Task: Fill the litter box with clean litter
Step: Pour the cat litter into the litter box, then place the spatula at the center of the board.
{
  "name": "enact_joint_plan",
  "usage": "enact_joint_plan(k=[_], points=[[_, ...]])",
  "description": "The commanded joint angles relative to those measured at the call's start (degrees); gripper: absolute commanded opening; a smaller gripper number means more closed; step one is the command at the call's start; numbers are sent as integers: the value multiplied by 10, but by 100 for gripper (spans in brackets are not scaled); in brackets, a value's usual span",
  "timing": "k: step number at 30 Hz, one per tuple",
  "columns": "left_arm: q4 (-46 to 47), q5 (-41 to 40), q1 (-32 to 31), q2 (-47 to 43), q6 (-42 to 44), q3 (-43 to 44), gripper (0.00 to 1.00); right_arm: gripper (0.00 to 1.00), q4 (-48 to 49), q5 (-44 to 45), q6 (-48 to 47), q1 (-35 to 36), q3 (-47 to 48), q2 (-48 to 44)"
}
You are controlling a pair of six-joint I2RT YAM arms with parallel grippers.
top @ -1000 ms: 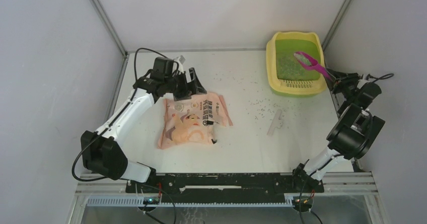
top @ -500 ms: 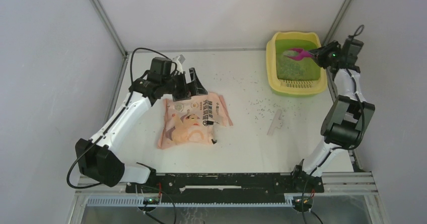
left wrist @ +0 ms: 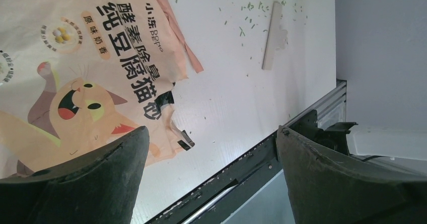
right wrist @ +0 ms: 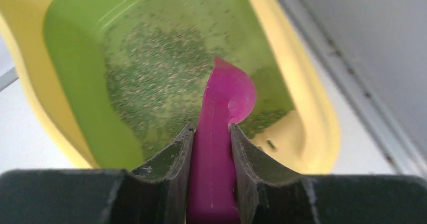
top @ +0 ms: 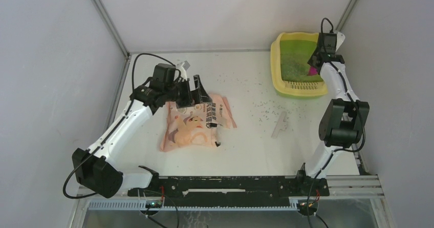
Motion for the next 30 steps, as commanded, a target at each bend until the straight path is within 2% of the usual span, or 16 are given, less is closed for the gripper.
enact_joint_plan(k=[1,5,7,8,14,17,24,30], points=[[6,-6,-19,-15,-4,1,100,0,47,159,-113,36,-9,-92],[-7,-25,-32,-20,-4,7,100,0,89,221,-183,81,-18,-123],[-11,-34,-34,-29,-5,6,100,0,83,216,-184,103,-10,-132],[-13,-39,-35,-35,-6,4,100,0,69,193,-164,99,-6,-142],[-19,-73,-35,-81,-19,-13,100,0,30,-126,15,5,-54,-268],[-16,-90,-35,-107,-24,-26,100,0,-7,-196,51,-13,-98,-343],[6,-112,-34,-144,-40,-78,100,0,-80,-236,106,-10,-294,-564],[40,-101,-34,-157,-61,-114,100,1,-153,-167,107,-25,-402,-722]])
